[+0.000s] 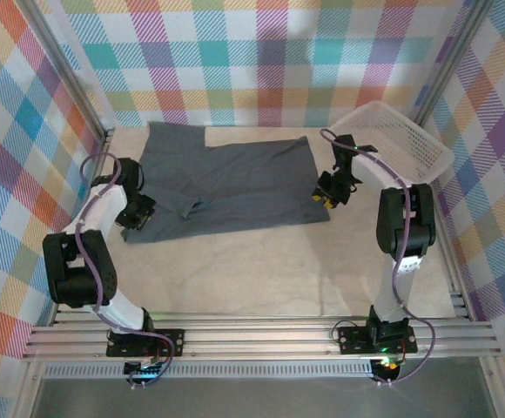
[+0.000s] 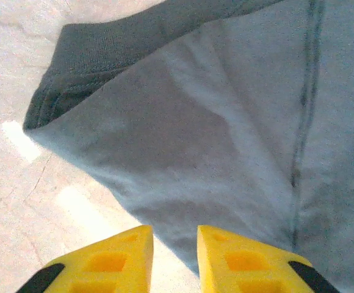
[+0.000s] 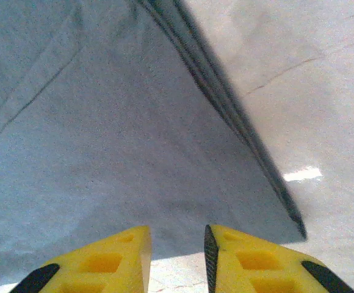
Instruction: Fold and stack the t-shirts
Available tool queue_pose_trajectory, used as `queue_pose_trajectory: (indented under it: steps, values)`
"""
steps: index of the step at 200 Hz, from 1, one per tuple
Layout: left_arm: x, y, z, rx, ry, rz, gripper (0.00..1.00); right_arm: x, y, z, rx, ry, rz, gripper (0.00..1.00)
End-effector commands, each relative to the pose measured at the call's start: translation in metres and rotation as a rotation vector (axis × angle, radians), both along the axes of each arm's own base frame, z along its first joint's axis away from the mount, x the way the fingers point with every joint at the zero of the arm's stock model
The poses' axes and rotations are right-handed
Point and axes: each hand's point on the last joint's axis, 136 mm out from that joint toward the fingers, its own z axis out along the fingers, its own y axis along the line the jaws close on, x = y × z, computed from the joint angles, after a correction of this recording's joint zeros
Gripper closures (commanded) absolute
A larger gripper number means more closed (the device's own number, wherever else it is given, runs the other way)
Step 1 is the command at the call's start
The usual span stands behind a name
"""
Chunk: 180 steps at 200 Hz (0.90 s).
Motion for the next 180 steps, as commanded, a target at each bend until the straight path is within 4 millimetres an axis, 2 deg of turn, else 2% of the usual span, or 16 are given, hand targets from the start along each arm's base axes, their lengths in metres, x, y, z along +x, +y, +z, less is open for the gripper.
queue_pose_trajectory:
  steps: [1,27,55,91,139,156,180]
  values:
    - [0.024,-0.003,-0.015,-0.054,-0.025,0.019,0.77,0.010,0.010,-0.015,-0.003,0.000,0.052,0.72]
    - [0.034,-0.003,-0.032,-0.055,0.005,0.028,0.80,0.013,0.007,-0.035,-0.042,0.047,0.070,0.73]
    - [0.013,-0.004,-0.050,-0.040,0.092,0.014,0.81,-0.005,-0.006,-0.053,-0.113,0.143,0.060,0.73]
    - [-0.034,-0.015,-0.064,-0.046,0.182,-0.019,0.81,-0.045,-0.027,-0.052,-0.196,0.230,0.058,0.74]
    - [-0.099,-0.030,-0.063,-0.060,0.250,-0.042,0.81,-0.110,-0.047,-0.044,-0.238,0.294,0.049,0.75]
    - [-0.115,-0.031,-0.059,-0.065,0.253,-0.042,0.81,-0.134,-0.052,-0.042,-0.238,0.311,0.029,0.75]
    - [-0.125,-0.031,-0.056,-0.057,0.257,-0.084,0.80,-0.161,-0.051,-0.042,-0.205,0.338,0.004,0.74]
